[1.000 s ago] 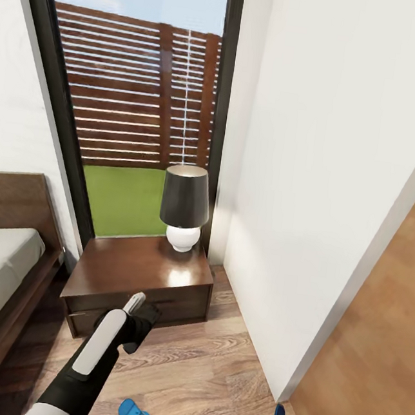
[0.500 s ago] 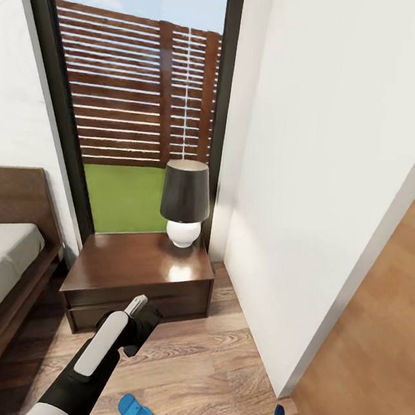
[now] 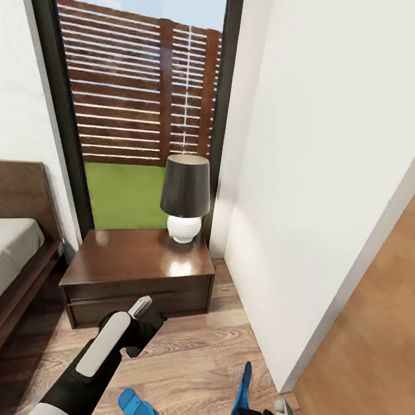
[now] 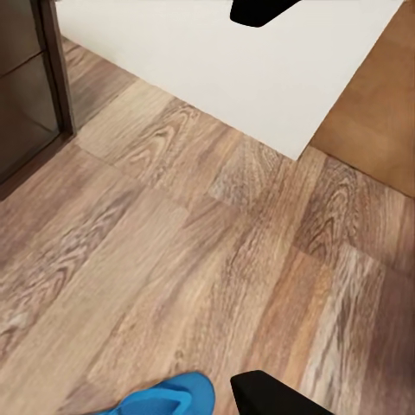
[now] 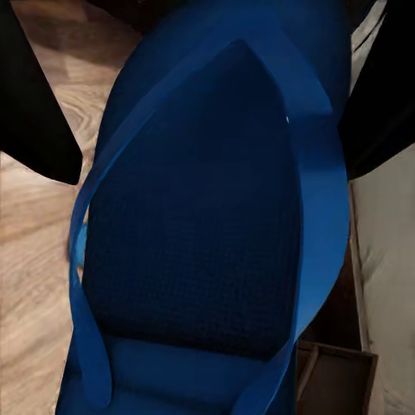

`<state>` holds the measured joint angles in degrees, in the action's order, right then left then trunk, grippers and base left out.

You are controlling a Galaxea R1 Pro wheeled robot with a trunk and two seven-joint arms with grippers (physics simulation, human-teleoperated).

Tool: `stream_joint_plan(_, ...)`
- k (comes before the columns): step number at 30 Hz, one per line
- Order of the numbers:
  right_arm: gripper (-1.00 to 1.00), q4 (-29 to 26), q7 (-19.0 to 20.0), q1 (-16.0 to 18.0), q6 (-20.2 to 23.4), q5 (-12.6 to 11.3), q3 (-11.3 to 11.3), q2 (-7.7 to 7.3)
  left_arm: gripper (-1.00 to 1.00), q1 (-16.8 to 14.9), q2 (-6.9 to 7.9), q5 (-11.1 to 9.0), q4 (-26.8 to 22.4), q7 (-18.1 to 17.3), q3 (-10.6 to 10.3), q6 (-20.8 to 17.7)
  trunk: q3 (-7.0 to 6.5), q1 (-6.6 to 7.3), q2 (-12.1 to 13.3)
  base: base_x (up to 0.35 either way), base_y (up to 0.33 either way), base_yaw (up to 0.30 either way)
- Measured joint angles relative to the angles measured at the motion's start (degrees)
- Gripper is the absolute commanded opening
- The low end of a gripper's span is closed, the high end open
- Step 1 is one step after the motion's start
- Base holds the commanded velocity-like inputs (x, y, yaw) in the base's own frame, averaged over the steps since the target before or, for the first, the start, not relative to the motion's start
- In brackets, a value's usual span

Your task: In the bedroom, move the book from the bed onto either nightstand, and place the two sandals side by side next to the bed.

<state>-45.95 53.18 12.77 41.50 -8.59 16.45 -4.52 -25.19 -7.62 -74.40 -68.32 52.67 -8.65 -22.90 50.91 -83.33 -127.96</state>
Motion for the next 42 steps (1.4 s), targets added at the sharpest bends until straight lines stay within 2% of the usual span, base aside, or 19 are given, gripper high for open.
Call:
stream_joint_plan(1,-1.00,-0.8,0.0,0.0,0.7,0.0,0.0,0.10,1.00,0.0,0.02,0.0,0.0,0.0,-0.1,0.0,0.18,-0.22,-0.4,0.000,0.000,0.000)
stream_joint_plan(3,-1.00,-3.8,0.0,0.1,3.0,-2.4,0.0,0.35,1.00,0.0,0.08,0.0,0.0,0.0,-0.4,0.0,0.54,-0.66,-1.2,0.000,0.000,0.000)
stream_joint_plan(5,-1.00,-7.0,-0.1,0.7,3.8,-5.3,0.0,0.43,1.00,0.0,0.07,0.0,0.0,0.0,-0.6,0.0,0.89,-1.10,-2.0,0.000,0.000,0.000)
stream_joint_plan(6,-1.00,-7.9,-0.1,1.0,3.7,-5.7,0.0,0.42,1.00,0.0,0.07,0.0,0.0,0.0,-0.6,0.0,1.08,-1.32,-2.4,0.000,0.000,0.000)
stream_joint_plan(8,-1.00,-10.0,-0.1,2.0,4.1,-8.3,0.0,0.40,1.00,0.0,0.03,0.0,0.1,0.0,-0.8,0.0,1.43,-1.76,-3.2,0.000,0.000,0.000)
stream_joint_plan(9,-1.00,-10.3,-0.1,2.2,4.0,-8.6,0.0,0.40,1.00,0.0,0.02,0.0,0.1,0.0,-0.8,0.0,1.62,-1.98,-3.6,0.000,0.000,0.000)
stream_joint_plan(12,-1.00,-11.3,-0.1,2.7,4.4,-13.0,0.0,0.39,1.00,0.0,0.02,0.0,0.1,-0.1,-0.9,0.0,2.16,-2.64,-4.8,0.000,0.000,0.000)
stream_joint_plan(13,-1.00,-11.3,-0.1,2.7,4.4,-13.7,0.0,0.39,1.00,0.0,0.03,0.0,0.1,-0.1,-0.9,0.0,2.34,-2.86,-5.2,0.000,0.000,0.000)
stream_joint_plan(15,-1.00,-11.5,-0.1,2.8,4.6,-17.7,0.0,0.39,1.00,0.0,0.06,0.0,0.1,0.0,-0.9,0.1,2.70,-3.30,-6.0,0.000,0.000,0.000)
stream_joint_plan(16,-1.00,-11.5,-0.1,2.8,4.5,-18.8,0.0,0.39,1.00,0.0,0.06,0.0,0.1,0.0,-0.9,0.1,2.88,-3.52,-6.4,0.000,0.000,0.000)
stream_joint_plan(17,-1.00,-11.5,-0.1,2.8,4.9,-21.4,0.0,0.35,1.00,0.0,0.07,0.0,0.1,-0.1,-0.9,0.1,3.05,-3.74,-6.8,0.000,0.000,0.000)
stream_joint_plan(19,-1.00,-11.5,-0.1,2.8,6.6,-22.8,0.0,0.32,1.00,0.0,0.07,0.0,0.1,-0.2,-0.9,0.1,3.42,-4.18,-7.6,0.000,0.000,0.000)
stream_joint_plan(21,-1.00,-11.5,0.0,2.8,10.7,-25.4,0.0,0.25,1.00,0.0,0.07,0.0,0.1,-0.2,-0.9,0.1,3.77,-4.62,-8.4,0.000,0.000,0.000)
stream_joint_plan(24,-1.00,-11.5,0.0,2.8,12.7,-28.0,0.0,0.20,1.00,0.0,0.07,0.0,0.1,-0.2,-0.9,0.1,4.31,-5.27,-9.6,0.000,0.000,0.000)
stream_joint_plan(29,-1.00,-11.4,-0.1,2.8,13.3,-29.6,-0.1,0.39,1.00,0.0,0.07,0.0,0.1,-0.2,-0.9,0.1,5.21,-6.37,-11.6,0.000,0.000,0.000)
stream_joint_plan(38,-1.00,-11.4,-0.2,2.8,13.3,-29.3,-0.2,0.68,1.00,0.0,0.07,0.0,0.2,-0.3,-0.9,0.1,6.83,-8.35,-15.2,0.000,0.000,0.000)
stream_joint_plan(42,-1.00,-11.4,-0.2,2.8,13.3,-29.4,-0.2,0.65,1.00,0.0,0.07,0.0,0.2,-0.3,-0.9,0.1,7.71,-8.46,-15.3,0.000,0.000,0.000)
